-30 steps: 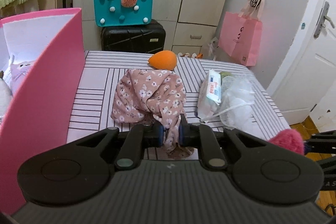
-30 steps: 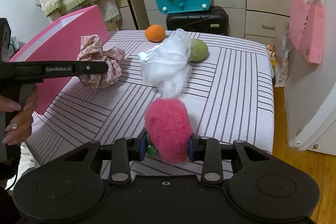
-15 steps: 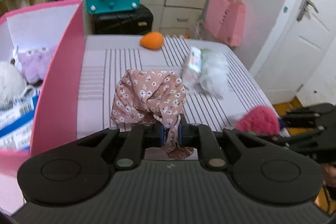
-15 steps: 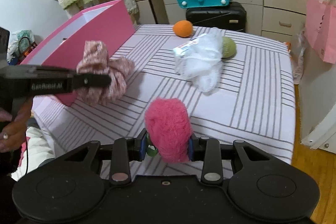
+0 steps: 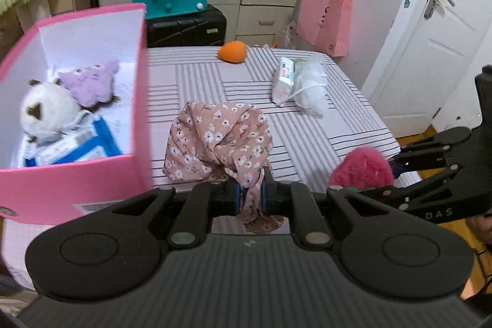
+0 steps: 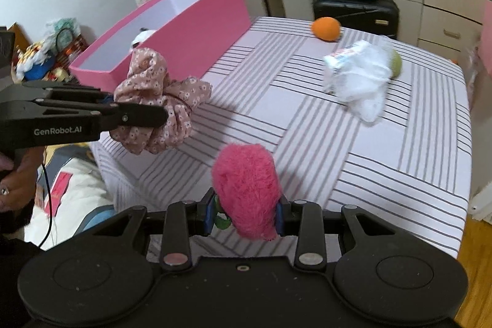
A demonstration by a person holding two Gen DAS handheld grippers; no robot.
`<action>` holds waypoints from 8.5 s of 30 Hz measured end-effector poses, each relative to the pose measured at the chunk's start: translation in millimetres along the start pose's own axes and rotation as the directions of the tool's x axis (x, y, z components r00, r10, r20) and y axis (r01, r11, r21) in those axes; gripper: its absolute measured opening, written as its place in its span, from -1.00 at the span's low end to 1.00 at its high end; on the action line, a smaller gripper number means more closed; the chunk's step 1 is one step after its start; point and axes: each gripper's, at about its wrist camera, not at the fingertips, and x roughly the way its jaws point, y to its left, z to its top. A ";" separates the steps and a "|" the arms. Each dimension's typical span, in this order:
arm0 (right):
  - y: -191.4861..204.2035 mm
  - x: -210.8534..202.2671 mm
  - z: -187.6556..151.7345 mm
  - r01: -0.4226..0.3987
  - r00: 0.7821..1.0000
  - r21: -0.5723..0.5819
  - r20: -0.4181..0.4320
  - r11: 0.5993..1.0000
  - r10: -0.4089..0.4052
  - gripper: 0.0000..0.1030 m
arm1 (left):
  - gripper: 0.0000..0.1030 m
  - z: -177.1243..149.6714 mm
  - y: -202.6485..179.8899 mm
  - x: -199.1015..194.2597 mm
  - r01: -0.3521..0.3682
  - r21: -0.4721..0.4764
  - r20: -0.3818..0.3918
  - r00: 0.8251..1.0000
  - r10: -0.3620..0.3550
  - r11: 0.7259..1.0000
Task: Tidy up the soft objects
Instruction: 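Lift and carry the floral cloth and fuzzy pouch over the box with both grippers, then lower both items into the box and open both grippers, then raise both grippers out of the box, then move the left gripper to the white tube while the right gripper reaches the white mesh sponge, then close the left gripper on the white tube while the right gripper grasps the mesh sponge, then lift the tube and mesh sponge and carry both over the pink box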
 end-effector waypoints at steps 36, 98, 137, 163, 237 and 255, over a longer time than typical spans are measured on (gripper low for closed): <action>125.3 2.7 109.3 -0.073 0.988 -0.268 0.114 0.961 0.106 -0.21 | -0.77 51.8 135.8 -119.1 -0.036 -0.076 0.289 0.956 0.057 0.996; 125.4 75.3 211.4 0.067 0.995 -0.322 0.090 0.944 -0.040 0.09 | 0.06 96.5 165.7 -62.4 -0.272 0.130 0.107 0.960 0.259 0.954; 89.7 -70.2 43.1 0.096 0.986 -0.258 0.159 0.961 -0.056 0.14 | 0.23 50.1 10.3 -93.9 0.023 0.340 -0.106 0.994 0.013 0.940; -36.9 -15.8 26.4 0.205 0.949 -0.113 0.266 0.972 -0.169 0.14 | 0.16 76.2 -42.5 48.6 0.074 0.240 0.005 0.997 -0.077 0.968; -92.8 20.7 17.6 0.124 0.970 0.085 0.201 0.989 -0.139 -0.32 | -0.60 49.8 -18.4 119.9 0.093 -0.049 -0.043 0.995 -0.095 0.994; -57.1 -8.9 8.8 0.025 0.990 0.057 0.134 0.998 -0.032 -0.31 | -0.60 19.4 -16.3 69.1 0.093 -0.023 -0.102 0.990 -0.095 0.995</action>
